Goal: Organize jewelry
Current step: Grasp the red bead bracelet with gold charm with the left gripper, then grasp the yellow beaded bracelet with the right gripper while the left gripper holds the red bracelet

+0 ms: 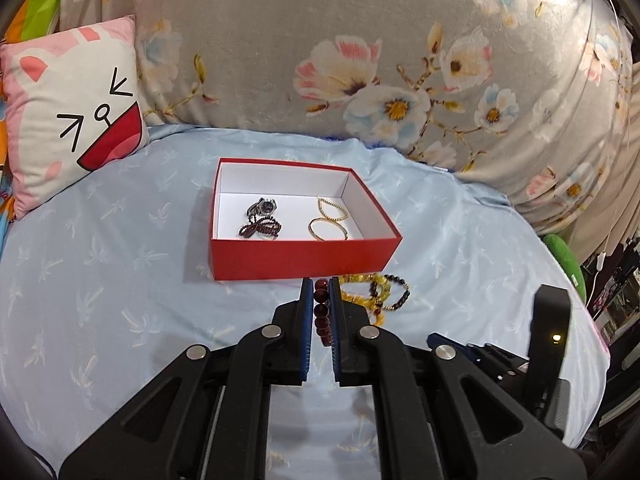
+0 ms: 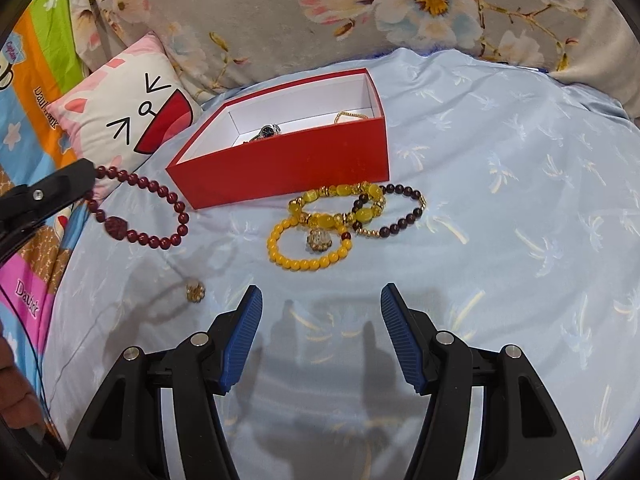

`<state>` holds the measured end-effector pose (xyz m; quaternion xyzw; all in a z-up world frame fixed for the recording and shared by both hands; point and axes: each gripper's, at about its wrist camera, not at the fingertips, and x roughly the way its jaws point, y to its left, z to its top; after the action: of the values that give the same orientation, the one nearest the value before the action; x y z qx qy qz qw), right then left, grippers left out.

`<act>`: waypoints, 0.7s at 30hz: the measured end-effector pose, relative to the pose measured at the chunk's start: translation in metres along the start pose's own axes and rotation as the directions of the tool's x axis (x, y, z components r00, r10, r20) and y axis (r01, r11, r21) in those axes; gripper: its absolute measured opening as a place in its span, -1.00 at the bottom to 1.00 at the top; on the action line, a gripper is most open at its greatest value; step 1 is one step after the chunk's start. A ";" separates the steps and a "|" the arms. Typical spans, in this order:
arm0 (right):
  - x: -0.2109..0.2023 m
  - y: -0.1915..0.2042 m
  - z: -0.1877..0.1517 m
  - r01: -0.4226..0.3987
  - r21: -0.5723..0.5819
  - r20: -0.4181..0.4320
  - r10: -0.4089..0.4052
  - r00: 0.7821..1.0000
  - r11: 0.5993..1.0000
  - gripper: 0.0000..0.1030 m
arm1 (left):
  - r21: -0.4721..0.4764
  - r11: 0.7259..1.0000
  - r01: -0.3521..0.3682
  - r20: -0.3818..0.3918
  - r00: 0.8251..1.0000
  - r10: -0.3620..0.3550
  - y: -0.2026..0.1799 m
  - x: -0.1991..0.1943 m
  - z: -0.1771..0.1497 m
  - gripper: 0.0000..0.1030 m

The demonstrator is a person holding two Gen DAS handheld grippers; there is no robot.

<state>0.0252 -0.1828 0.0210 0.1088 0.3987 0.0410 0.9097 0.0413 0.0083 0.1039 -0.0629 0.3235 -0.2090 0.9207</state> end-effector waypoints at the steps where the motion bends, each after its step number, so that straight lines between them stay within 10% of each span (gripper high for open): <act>1: 0.003 0.000 0.005 -0.003 0.000 0.001 0.003 1.000 1.000 0.16 | -0.003 1.000 0.003 0.002 1.000 -0.003 0.001 0.000 0.001 -0.85; 17: 0.069 -0.015 0.069 0.035 0.007 -0.012 -0.035 0.999 0.999 0.09 | -0.048 0.998 -0.036 -0.066 0.997 0.033 0.034 0.031 -0.009 -0.85; 21: 0.084 -0.022 0.071 0.052 0.006 -0.042 -0.051 0.998 0.999 -0.21 | -0.053 0.998 -0.039 -0.080 0.996 0.034 0.037 0.039 -0.011 -0.85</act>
<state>0.1340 -0.2025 0.0027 0.1007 0.4205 0.0185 0.9015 0.0750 0.0256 0.0639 -0.0737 0.3664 -0.1856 0.9088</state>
